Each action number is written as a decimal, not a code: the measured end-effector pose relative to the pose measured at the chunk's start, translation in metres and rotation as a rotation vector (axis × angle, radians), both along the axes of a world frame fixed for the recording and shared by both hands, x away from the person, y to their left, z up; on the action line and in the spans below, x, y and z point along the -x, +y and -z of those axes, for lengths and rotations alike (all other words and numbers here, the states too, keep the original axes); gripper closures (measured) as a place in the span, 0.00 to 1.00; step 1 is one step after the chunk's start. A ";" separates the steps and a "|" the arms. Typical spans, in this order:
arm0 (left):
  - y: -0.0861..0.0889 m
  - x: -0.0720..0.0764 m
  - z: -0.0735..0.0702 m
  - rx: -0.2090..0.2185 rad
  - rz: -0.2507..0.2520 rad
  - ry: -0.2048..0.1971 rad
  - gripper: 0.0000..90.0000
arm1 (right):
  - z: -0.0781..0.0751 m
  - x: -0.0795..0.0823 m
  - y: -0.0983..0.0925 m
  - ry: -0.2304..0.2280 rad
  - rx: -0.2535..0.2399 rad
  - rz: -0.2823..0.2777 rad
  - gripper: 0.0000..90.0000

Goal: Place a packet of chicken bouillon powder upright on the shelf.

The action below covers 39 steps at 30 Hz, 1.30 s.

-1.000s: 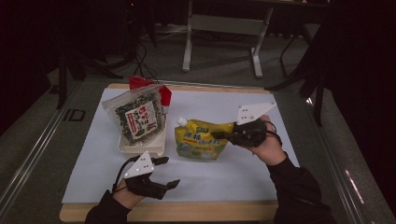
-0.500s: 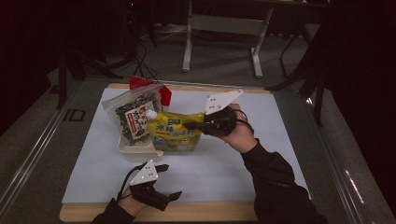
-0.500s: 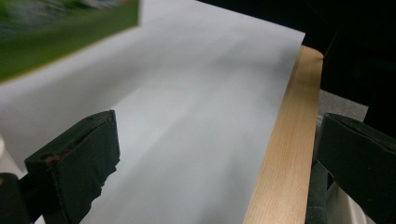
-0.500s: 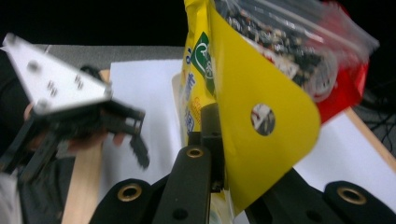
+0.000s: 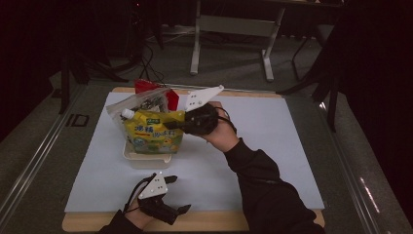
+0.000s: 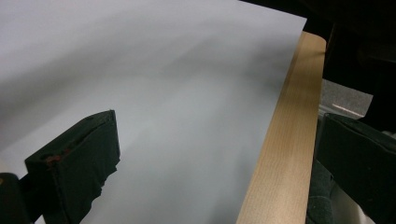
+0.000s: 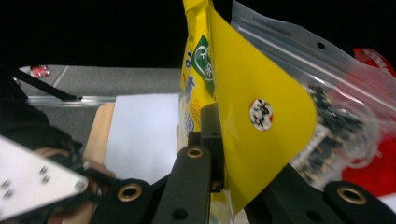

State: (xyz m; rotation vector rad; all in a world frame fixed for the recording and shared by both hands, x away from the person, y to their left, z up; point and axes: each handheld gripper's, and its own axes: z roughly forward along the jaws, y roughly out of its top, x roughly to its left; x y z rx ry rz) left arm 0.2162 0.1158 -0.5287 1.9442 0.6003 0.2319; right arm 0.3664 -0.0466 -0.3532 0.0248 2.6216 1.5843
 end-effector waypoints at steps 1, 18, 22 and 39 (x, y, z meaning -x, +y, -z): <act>0.001 0.000 0.000 -0.003 0.001 -0.002 0.01 | 0.002 0.000 0.004 0.002 -0.004 -0.003 1.00; 0.004 -0.001 0.001 0.005 -0.005 0.002 0.01 | 0.045 -0.013 0.039 0.061 0.023 -0.034 1.00; 0.004 -0.002 0.002 0.001 -0.005 0.004 0.01 | 0.060 -0.017 0.041 0.095 0.036 -0.023 1.00; 0.003 -0.003 0.002 0.000 -0.007 -0.008 0.01 | 0.072 -0.014 0.026 0.110 0.027 0.038 0.74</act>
